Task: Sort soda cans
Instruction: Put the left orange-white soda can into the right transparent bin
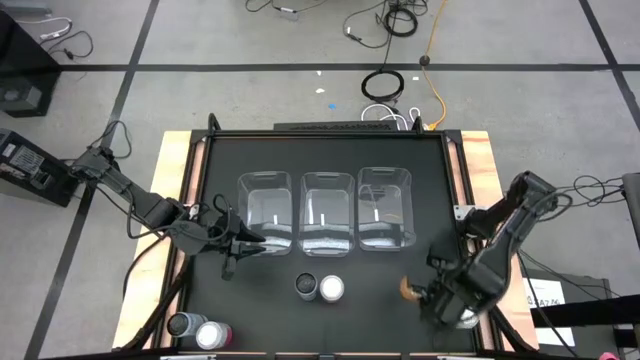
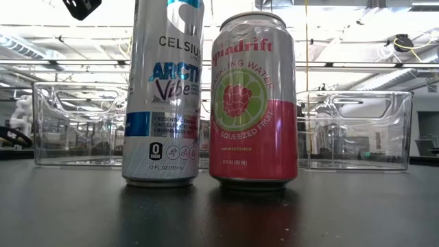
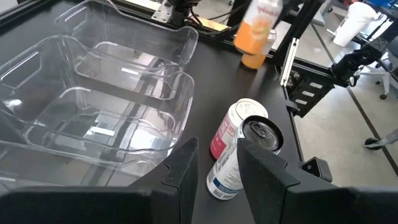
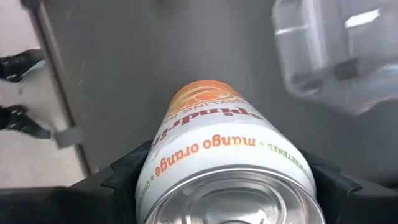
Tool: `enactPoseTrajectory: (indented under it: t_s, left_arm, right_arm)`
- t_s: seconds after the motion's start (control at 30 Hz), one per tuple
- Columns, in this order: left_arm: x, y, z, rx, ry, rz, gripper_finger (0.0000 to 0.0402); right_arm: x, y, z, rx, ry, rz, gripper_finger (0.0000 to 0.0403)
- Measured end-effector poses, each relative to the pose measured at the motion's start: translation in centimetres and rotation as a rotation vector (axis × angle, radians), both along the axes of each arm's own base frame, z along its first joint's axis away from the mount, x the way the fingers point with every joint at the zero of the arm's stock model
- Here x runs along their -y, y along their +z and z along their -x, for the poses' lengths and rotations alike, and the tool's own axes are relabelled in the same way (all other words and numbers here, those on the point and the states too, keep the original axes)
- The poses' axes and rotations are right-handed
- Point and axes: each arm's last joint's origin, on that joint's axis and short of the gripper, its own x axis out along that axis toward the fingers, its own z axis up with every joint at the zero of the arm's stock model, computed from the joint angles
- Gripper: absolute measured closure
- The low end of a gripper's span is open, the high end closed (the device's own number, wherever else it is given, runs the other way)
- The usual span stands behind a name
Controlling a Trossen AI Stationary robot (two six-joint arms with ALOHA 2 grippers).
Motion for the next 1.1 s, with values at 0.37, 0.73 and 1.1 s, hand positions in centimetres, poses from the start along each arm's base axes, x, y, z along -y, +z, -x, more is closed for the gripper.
enactPoseTrajectory:
  t_s: [0.37,0.73,1.1]
  left_arm:
    - [0.0,0.0,0.0,0.005,-0.029,-0.062,0.0281]
    - [-0.2,0.2,0.3,0.023,-0.105,-0.225,0.0281]
    - [-1.4,0.8,2.1,0.012,-0.118,-0.275,0.0281]
  right_arm:
    - [8.0,2.9,-5.4,0.053,-0.255,0.048,0.0122]
    - [16.3,2.7,-7.7,-0.015,-0.591,0.009,0.0122]
    - [21.3,-2.0,-8.2,-0.121,-0.776,-0.034,0.0122]
